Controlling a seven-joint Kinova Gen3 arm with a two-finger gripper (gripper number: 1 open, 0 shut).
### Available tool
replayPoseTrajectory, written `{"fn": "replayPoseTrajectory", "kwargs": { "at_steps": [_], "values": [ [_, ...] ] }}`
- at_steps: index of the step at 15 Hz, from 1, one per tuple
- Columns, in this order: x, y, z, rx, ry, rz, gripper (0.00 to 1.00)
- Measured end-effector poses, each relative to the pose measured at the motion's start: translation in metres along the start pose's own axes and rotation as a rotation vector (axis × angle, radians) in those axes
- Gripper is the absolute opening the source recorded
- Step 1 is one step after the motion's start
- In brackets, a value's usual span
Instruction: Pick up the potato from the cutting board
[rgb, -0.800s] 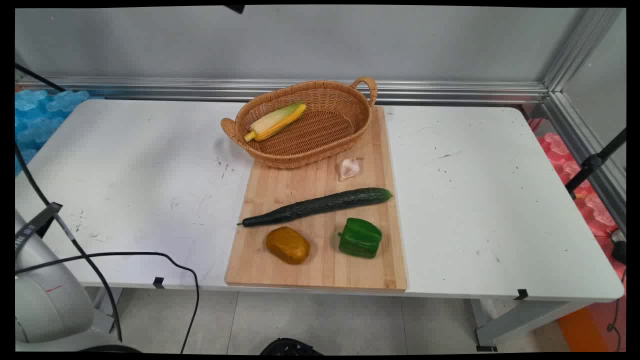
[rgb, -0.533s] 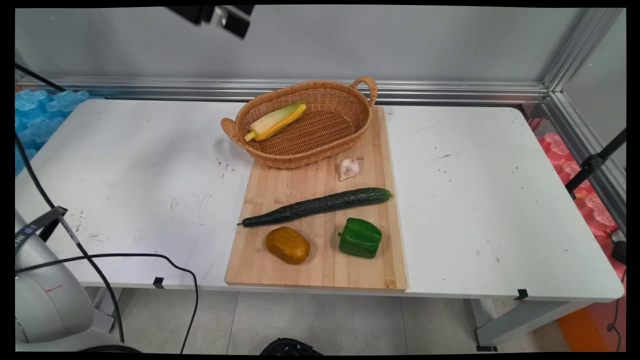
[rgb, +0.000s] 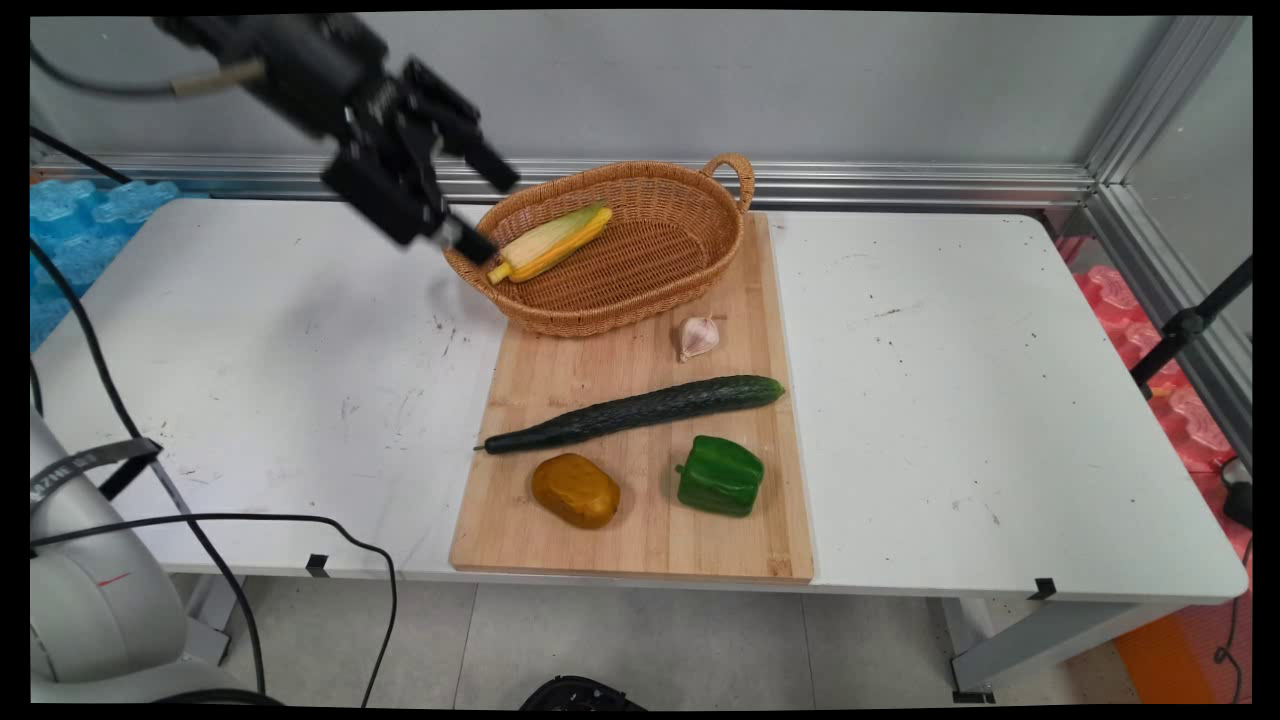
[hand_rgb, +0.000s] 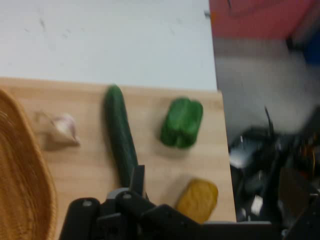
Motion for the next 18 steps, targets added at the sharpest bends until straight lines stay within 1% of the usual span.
{"fn": "replayPoseTrajectory", "kwargs": {
  "at_steps": [2, 5, 10, 14, 18],
  "values": [
    [-0.004, 0.003, 0.014, -0.017, -0.047, 0.038, 1.00],
    [-0.014, 0.006, 0.043, -0.050, -0.141, 0.118, 1.00],
    [-0.027, 0.009, 0.096, -0.094, -0.250, 0.239, 1.00],
    [-0.038, 0.009, 0.141, -0.123, -0.314, 0.328, 1.00],
    [-0.045, 0.007, 0.178, -0.144, -0.354, 0.387, 1.00]
  ]
}}
